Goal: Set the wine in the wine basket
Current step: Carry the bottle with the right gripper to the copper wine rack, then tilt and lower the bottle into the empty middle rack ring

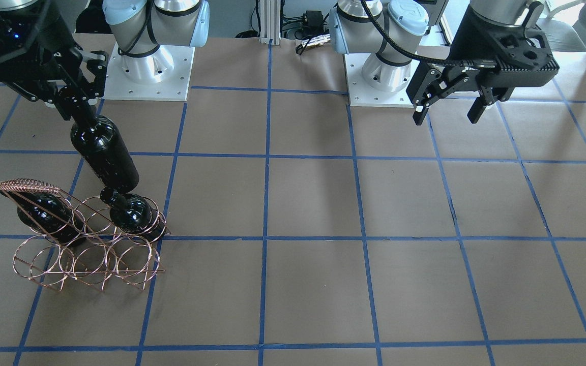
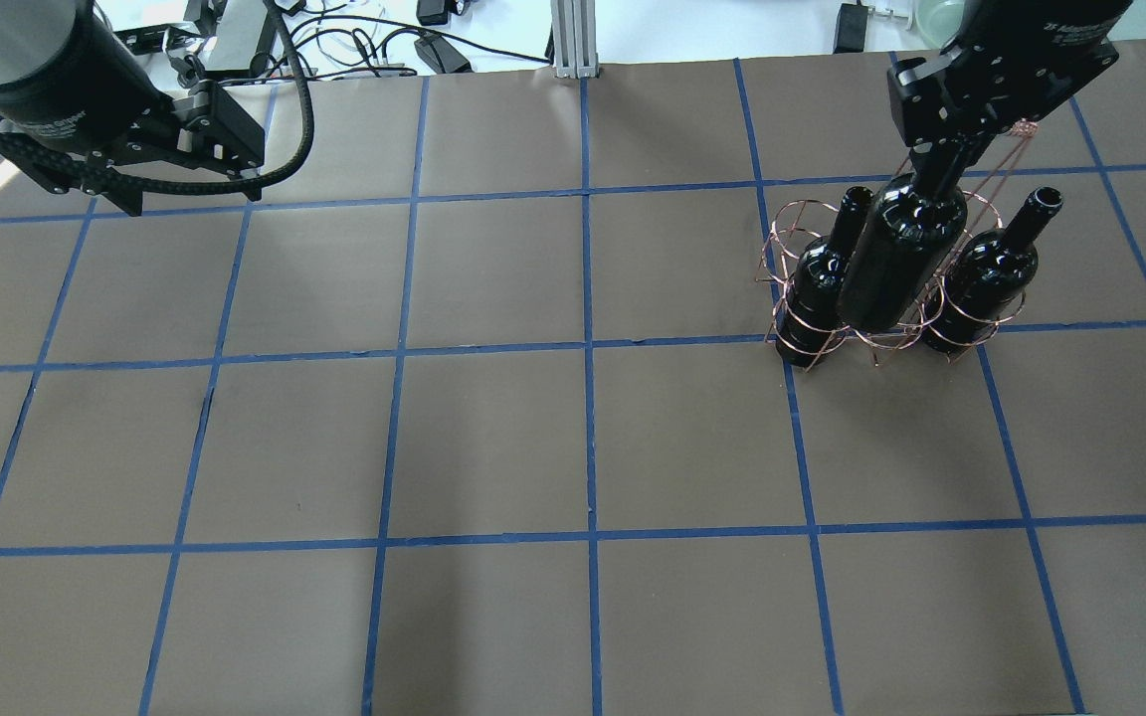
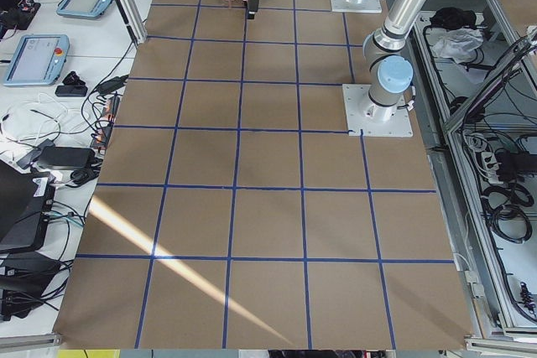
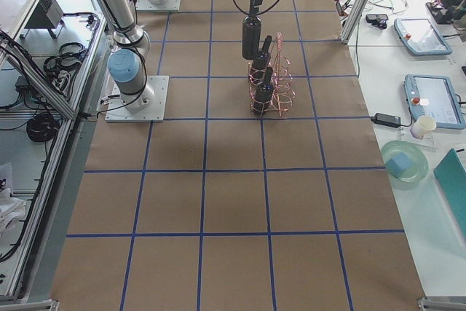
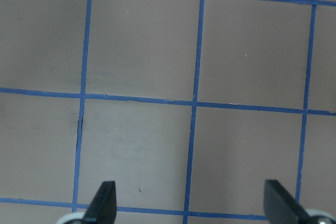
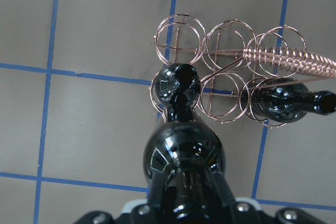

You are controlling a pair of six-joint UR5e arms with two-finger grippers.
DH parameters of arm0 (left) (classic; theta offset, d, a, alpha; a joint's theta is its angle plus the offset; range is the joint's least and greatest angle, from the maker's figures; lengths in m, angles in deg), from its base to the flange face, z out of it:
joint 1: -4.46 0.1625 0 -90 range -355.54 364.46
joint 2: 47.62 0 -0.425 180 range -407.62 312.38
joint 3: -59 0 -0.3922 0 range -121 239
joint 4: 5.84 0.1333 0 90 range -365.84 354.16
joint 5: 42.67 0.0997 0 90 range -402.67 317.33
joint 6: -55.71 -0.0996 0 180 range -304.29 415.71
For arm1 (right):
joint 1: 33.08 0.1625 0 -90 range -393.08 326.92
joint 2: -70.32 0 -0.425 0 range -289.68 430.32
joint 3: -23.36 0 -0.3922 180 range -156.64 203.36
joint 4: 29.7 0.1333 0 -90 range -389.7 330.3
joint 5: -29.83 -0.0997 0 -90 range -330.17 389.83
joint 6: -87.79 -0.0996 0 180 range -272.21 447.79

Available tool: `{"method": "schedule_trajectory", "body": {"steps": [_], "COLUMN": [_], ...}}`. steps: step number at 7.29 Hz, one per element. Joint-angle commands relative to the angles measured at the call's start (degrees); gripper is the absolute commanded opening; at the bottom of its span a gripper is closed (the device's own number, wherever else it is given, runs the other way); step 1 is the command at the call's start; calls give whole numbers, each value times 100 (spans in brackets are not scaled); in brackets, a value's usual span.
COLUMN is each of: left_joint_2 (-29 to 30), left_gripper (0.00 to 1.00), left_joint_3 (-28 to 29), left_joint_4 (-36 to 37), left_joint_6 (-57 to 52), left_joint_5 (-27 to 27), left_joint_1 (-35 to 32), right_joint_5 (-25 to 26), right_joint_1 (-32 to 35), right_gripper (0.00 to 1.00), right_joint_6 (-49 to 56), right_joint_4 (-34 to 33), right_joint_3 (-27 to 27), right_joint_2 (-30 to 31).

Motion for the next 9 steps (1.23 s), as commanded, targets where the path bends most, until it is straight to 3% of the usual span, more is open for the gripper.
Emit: {"method": "schedule_trajectory", "body": {"steps": [1,9], "left_joint_2": [-62,-89], "left_gripper": [100,100], "left_joint_3": [-51,-69], "left_joint_4": [-8,-17], "left_joint_6": [0,0], "left_joint_5": [4,13], "left_joint_1": [-13,-13], "right_joint_5": [-27,-230], "right_joint_1": [-260,-577], "right_gripper": [4,2], "right_joint_6": [595,1159], "right_joint_4": [36,-570], "right_joint_3": [33,77], "right_joint_2": [-62,-642]}}
